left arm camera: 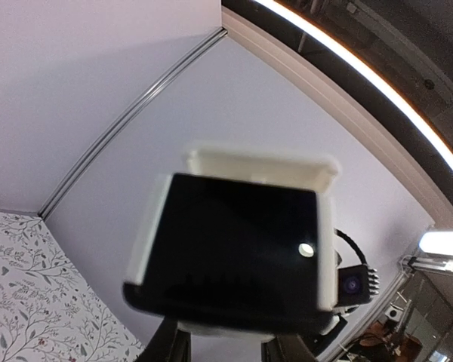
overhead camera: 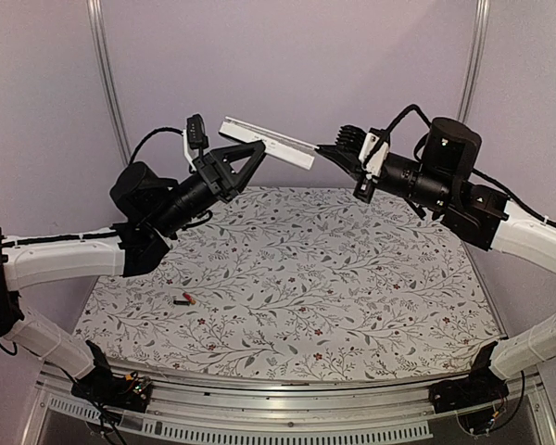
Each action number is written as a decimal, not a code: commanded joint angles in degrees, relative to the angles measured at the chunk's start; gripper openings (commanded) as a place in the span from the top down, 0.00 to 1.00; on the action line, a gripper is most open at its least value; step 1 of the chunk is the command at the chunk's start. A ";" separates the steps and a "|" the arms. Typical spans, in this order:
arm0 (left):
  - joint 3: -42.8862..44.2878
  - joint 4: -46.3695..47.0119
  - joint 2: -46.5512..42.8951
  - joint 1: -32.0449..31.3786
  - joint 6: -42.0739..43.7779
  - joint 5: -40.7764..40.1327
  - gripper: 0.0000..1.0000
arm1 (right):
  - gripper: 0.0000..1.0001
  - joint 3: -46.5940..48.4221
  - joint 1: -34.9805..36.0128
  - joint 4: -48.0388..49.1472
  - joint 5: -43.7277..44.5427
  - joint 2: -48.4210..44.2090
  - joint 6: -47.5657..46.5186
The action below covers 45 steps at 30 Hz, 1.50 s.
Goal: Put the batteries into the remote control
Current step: Remove the battery cover from the remote control, then place the battery cover at the center of the board.
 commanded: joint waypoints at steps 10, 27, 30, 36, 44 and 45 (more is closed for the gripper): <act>-1.24 0.99 -0.43 1.01 0.62 -0.36 1.00 | 1.00 2.66 -0.06 3.85 4.34 0.99 4.32; -4.95 -6.01 -7.57 1.33 9.09 -7.32 1.00 | 1.00 -5.46 -21.69 -5.72 6.58 -0.20 62.98; -5.53 -6.12 -8.49 1.36 9.28 -7.37 1.00 | 1.00 -11.13 -26.82 -5.66 1.39 -0.24 73.93; -7.00 -6.12 -10.22 1.27 9.89 -8.02 1.00 | 1.00 -22.22 -29.99 -4.07 1.97 -0.86 84.94; -7.57 -7.29 -11.55 1.27 11.37 -8.61 1.00 | 1.00 -30.76 -30.80 -4.87 -0.08 -0.21 93.93; -7.71 -7.43 -11.72 1.20 11.65 -8.81 1.00 | 1.00 -31.28 -30.80 -5.55 -0.42 0.21 94.31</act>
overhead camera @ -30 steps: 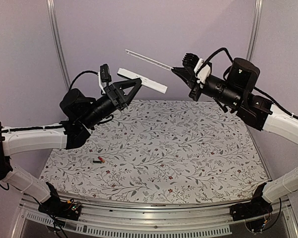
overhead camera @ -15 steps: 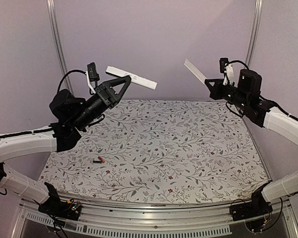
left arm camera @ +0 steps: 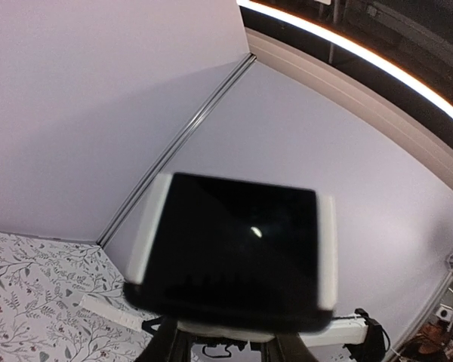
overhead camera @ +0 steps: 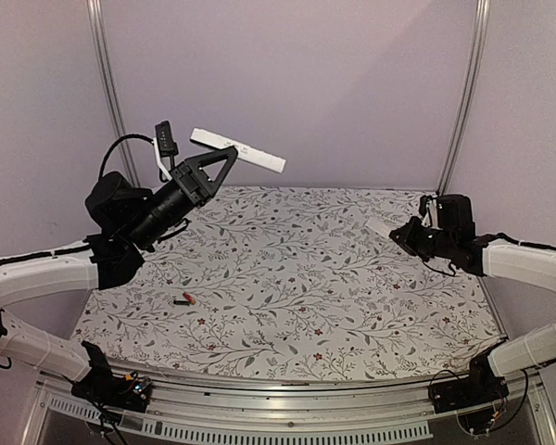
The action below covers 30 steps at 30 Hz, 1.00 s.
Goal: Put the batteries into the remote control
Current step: Place the battery cover at the center of the board.
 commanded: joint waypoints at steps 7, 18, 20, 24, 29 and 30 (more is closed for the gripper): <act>-1.99 -0.15 -2.26 0.51 2.57 -1.88 1.00 | 1.00 -6.04 -0.30 -2.43 -5.28 1.57 8.07; -2.51 -0.06 -2.76 0.53 3.92 -2.07 1.00 | 1.00 -8.84 -0.28 -0.58 -8.13 3.54 11.83; -2.61 -0.15 -3.02 0.53 3.91 -2.07 1.00 | 0.99 -8.63 -0.26 -1.16 -7.69 3.74 11.64; -3.09 -0.21 -3.68 0.61 4.08 -2.24 1.00 | 0.83 -8.09 -0.30 -2.82 -6.19 3.32 11.08; -3.04 -0.49 -4.11 0.62 4.58 -2.30 1.00 | 0.61 -7.91 -0.31 -4.60 -5.89 2.29 10.67; -2.92 -0.65 -4.03 0.62 4.83 -2.09 1.00 | 0.59 -7.74 -0.31 -5.79 -5.70 2.06 10.57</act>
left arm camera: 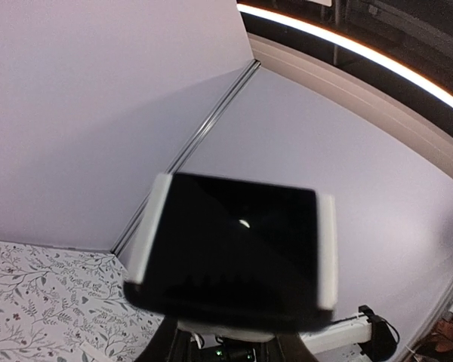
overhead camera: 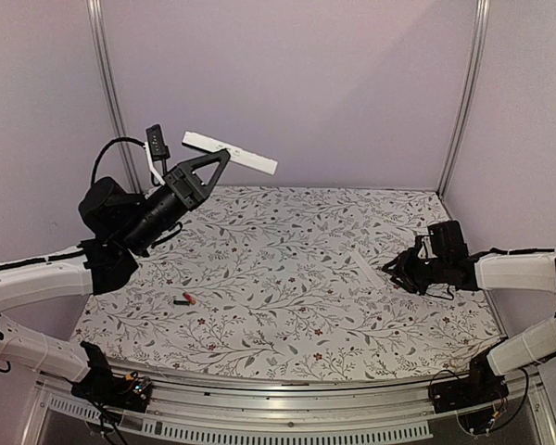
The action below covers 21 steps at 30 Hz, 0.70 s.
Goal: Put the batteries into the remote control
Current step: Place the battery cover at the center of the board, then pass from the left arm to the right
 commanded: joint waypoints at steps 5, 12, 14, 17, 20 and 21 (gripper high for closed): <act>1.64 -3.48 -0.28 0.49 5.13 2.97 1.00 | 0.43 5.65 -0.05 -6.49 2.86 -4.47 -6.04; 6.02 -11.23 0.25 -1.61 20.01 11.97 1.00 | 0.01 24.64 14.34 -4.11 -6.33 -10.40 -38.43; 6.82 -12.90 0.53 -1.96 23.78 16.42 1.00 | 0.01 29.14 20.35 -3.70 -13.16 -10.20 -45.23; 7.75 -15.34 1.01 -2.40 27.36 22.52 1.00 | 0.01 33.82 27.75 -4.05 -16.59 -8.54 -54.36; 8.14 -17.09 1.22 -3.16 29.56 25.34 1.00 | 0.01 36.71 31.69 -4.68 -17.86 -6.12 -59.30; 8.16 -17.30 1.22 -3.40 30.15 26.37 1.00 | 0.01 37.43 32.34 -4.97 -18.02 -5.50 -59.75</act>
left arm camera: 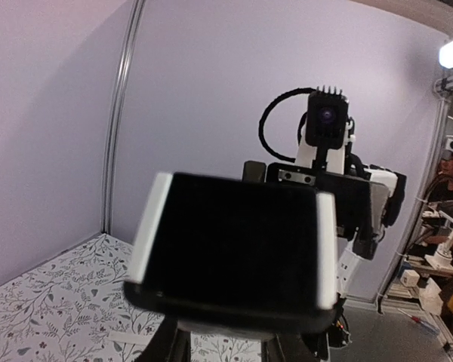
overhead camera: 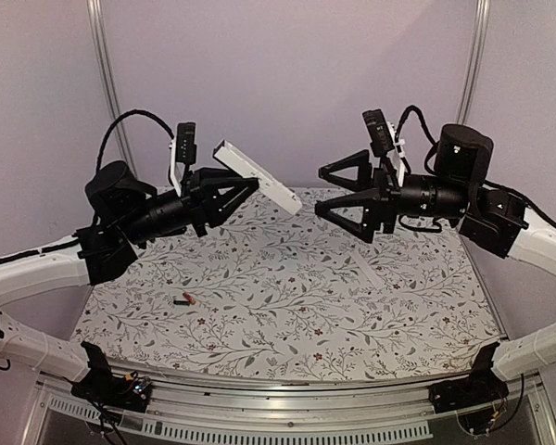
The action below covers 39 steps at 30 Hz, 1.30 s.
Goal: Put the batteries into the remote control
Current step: Pass from the left arm to the right
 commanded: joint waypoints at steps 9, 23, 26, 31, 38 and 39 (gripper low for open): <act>1.90 -4.61 1.76 -3.77 9.54 11.42 1.00 | 0.17 8.09 7.01 -10.34 -1.32 10.89 -18.01; 3.77 -7.51 3.73 -4.53 10.62 11.75 1.00 | 0.61 5.71 7.10 -7.59 -0.54 9.85 -16.27; 3.86 -7.79 3.86 -4.66 10.72 11.53 1.00 | 0.75 5.71 7.12 -8.02 -0.08 9.62 -16.09; 3.73 -8.56 3.66 -4.72 10.51 9.19 0.84 | 0.92 5.54 7.04 -8.59 4.38 9.64 -14.50; 2.02 -9.58 -0.35 -3.83 7.46 -15.46 0.00 | 1.00 5.50 5.61 -12.72 29.83 12.84 -5.61; 1.75 -10.11 -1.03 -3.22 6.50 -19.16 0.00 | 1.00 5.71 4.62 -14.39 33.35 14.40 -2.04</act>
